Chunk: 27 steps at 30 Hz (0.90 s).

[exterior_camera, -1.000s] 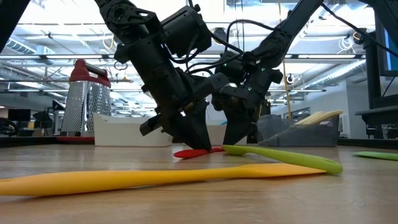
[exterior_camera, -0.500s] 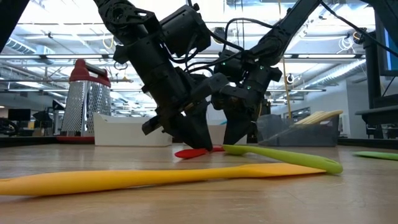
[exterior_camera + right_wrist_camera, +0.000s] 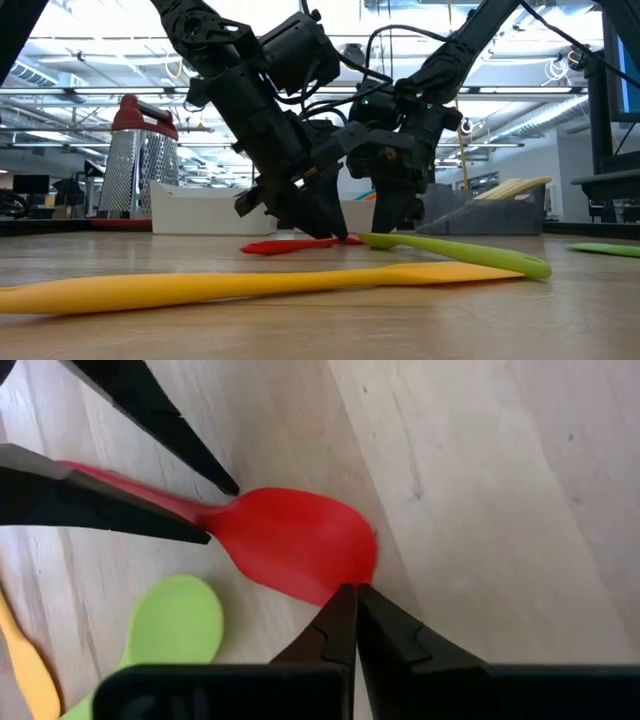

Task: Pick & Place Kitchen Items
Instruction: Put the red spatula into the right white bin

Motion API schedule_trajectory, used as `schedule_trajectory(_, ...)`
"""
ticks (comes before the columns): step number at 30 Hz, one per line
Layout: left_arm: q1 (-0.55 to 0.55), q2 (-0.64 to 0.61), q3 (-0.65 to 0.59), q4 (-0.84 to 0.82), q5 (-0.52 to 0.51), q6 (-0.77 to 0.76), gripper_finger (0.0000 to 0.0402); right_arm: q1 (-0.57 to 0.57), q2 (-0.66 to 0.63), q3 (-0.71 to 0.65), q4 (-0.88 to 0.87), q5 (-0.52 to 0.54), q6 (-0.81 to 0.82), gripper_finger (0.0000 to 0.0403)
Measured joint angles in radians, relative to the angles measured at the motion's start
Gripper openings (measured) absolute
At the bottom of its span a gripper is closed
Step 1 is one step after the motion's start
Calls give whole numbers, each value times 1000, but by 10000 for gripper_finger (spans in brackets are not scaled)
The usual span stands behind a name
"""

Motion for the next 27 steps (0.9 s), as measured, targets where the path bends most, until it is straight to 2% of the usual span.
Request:
schedule_trajectory(14, 16, -48, -1, -41, 68, 39, 109, -4, -2, 0, 10, 0, -3, 0)
schedule_trajectory(27, 32, -85, -1, -78, 143, 12, 109, -5, -3, 2, 24, -20, 5, 0)
